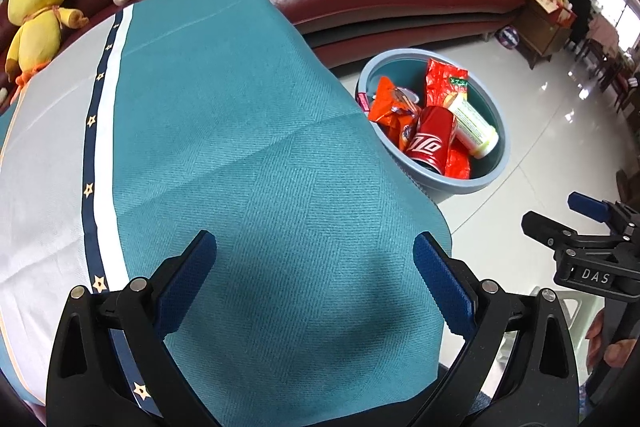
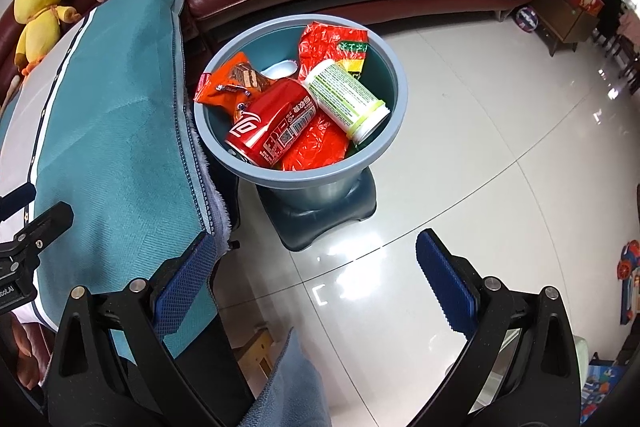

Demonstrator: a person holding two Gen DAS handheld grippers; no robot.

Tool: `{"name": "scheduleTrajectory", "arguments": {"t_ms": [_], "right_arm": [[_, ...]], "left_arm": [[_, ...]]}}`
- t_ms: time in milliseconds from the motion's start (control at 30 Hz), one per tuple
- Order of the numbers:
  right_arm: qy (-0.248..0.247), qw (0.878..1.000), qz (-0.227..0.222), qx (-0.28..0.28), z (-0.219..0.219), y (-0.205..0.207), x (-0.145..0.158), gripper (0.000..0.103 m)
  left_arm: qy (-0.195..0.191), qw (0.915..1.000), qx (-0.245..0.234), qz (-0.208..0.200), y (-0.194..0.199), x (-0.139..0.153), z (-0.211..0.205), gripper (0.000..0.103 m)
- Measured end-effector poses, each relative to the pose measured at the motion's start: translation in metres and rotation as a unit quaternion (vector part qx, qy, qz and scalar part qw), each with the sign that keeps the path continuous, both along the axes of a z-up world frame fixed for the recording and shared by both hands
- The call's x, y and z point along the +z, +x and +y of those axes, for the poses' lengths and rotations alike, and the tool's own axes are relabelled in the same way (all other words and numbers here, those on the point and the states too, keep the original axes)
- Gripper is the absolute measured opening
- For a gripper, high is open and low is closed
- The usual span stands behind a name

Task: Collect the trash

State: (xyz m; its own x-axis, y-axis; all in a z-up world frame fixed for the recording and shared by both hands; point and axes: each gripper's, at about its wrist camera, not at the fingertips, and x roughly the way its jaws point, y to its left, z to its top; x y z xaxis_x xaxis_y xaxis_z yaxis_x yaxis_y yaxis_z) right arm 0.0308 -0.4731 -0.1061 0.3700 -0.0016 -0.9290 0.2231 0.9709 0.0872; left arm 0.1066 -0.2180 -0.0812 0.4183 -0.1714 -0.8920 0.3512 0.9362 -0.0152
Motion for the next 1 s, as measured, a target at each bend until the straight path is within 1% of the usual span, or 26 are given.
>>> {"name": "scheduleTrajectory", "arguments": {"t_ms": [1000], "right_arm": [[0.0, 1.0, 0.005, -0.002, -0.0032, 0.0064, -0.0079, 0.096]], "left_arm": [[0.007, 0.9996, 0.024, -0.007, 0.001, -0.0053, 0.0071, 0.099]]}}
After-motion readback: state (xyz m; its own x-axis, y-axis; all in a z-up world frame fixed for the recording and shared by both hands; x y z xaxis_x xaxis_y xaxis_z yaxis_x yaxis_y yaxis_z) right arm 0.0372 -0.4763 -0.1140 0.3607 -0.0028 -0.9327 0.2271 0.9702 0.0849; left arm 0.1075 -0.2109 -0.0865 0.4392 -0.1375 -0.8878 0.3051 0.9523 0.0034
